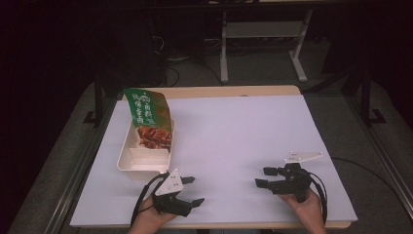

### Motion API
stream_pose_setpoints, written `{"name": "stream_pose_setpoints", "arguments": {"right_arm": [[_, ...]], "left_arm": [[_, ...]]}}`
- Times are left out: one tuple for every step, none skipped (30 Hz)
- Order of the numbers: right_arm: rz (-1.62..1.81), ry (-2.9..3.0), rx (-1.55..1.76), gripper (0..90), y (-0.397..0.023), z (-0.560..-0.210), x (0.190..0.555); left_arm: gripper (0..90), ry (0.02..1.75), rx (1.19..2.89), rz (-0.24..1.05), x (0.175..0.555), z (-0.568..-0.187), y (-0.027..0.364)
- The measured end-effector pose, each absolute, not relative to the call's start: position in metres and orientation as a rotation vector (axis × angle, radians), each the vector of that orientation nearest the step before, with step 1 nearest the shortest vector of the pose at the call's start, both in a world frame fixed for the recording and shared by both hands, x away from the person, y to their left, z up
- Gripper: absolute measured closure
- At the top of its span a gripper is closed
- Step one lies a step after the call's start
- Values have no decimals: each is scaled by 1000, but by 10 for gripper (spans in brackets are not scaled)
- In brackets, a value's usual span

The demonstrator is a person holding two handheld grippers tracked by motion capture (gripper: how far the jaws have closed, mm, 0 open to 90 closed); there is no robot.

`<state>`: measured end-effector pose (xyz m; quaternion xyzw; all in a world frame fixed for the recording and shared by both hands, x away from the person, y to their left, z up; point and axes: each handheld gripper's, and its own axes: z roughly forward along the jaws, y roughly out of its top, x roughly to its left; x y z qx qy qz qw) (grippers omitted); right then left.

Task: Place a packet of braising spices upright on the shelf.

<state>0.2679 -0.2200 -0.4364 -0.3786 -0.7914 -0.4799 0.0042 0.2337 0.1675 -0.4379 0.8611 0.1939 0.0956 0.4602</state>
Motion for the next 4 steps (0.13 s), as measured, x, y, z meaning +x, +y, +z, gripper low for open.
{"name": "stream_pose_setpoints", "arguments": {"right_arm": [[-1496, -2488, -1192, 329, -221, -436, 268], [-1506, -2483, -1206, 327, -223, -436, 267], [-1514, -2475, -1214, 326, -224, -436, 267], [-1524, -2468, -1219, 325, -225, -436, 267]], "left_arm": [[260, 479, 2119, 234, 233, -438, 168], [260, 479, 2118, 232, 233, -438, 168], [260, 477, 2117, 233, 233, -438, 169], [259, 477, 2117, 233, 233, -438, 169]]}}
